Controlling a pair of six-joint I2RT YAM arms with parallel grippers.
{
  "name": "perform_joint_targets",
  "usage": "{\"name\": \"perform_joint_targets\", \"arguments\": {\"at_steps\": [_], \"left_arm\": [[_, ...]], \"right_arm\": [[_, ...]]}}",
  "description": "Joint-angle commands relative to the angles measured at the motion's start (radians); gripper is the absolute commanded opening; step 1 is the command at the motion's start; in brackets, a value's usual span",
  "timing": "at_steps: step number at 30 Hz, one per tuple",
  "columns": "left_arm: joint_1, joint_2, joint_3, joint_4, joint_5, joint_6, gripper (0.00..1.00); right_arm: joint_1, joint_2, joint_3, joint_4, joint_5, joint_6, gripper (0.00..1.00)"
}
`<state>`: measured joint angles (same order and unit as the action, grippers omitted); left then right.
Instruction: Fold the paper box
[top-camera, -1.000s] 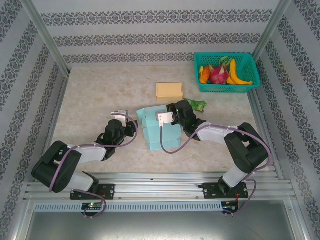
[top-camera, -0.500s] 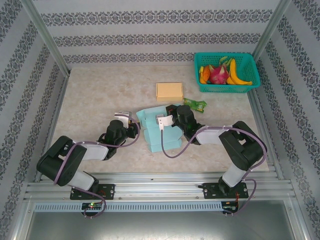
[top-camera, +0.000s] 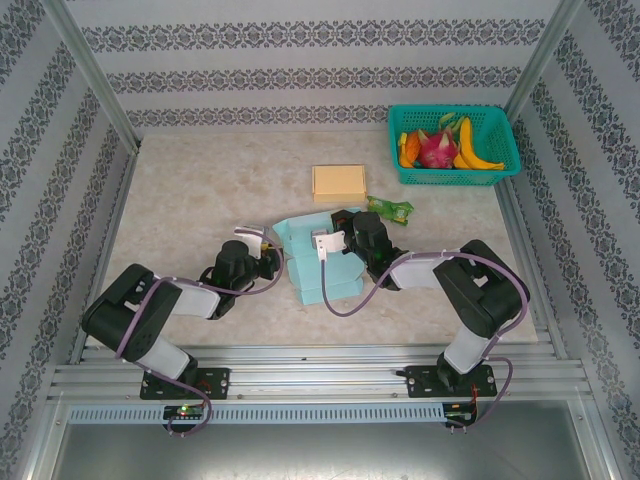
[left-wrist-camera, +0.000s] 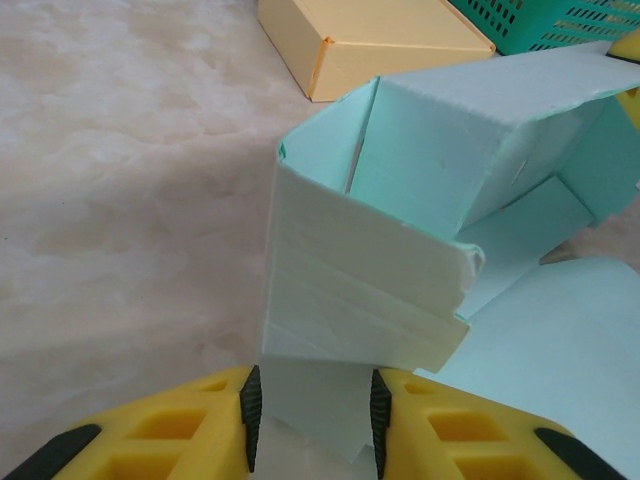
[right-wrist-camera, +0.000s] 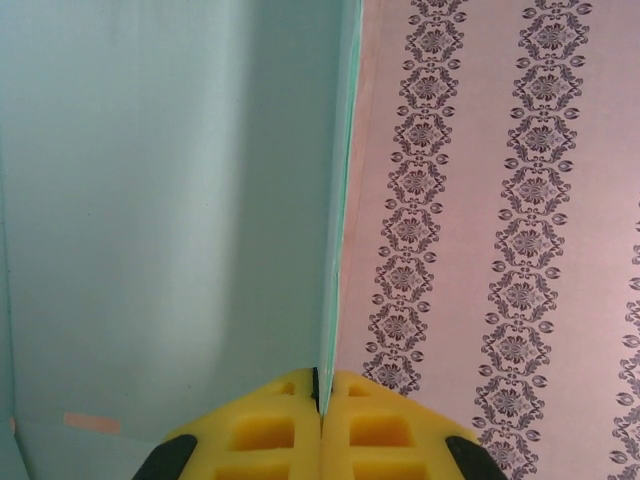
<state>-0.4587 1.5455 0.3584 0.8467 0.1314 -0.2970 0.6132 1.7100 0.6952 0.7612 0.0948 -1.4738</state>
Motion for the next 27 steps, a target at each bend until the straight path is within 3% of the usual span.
{"name": "perform_joint_targets", "arguments": {"at_steps": [1,6,14,18,27], "left_arm": [[-0.006,0.014,0.02,0.058,0.008,0.023,0.36],[0.031,-0.034,-0.008,0.036,-0.016,0.032,0.36],[0.064,-0.055,-0.103,0.163,-0.015,-0.06,0.37],[0.066,-0.07,-0.096,0.087,-0.122,-0.076,0.38],[0.086,0.061,0.041,0.072,0.012,-0.053,0.39]], "right_arm": [[0.011,0.016,-0.012,0.02,0.017,-0.014,0.0],[0.011,0.02,-0.013,0.015,0.017,-0.011,0.0],[0.006,0.034,-0.005,0.011,0.015,-0.011,0.0],[0.003,0.04,0.0,0.01,0.011,-0.008,0.0],[0.005,0.034,-0.003,0.007,0.003,-0.006,0.0]]}}
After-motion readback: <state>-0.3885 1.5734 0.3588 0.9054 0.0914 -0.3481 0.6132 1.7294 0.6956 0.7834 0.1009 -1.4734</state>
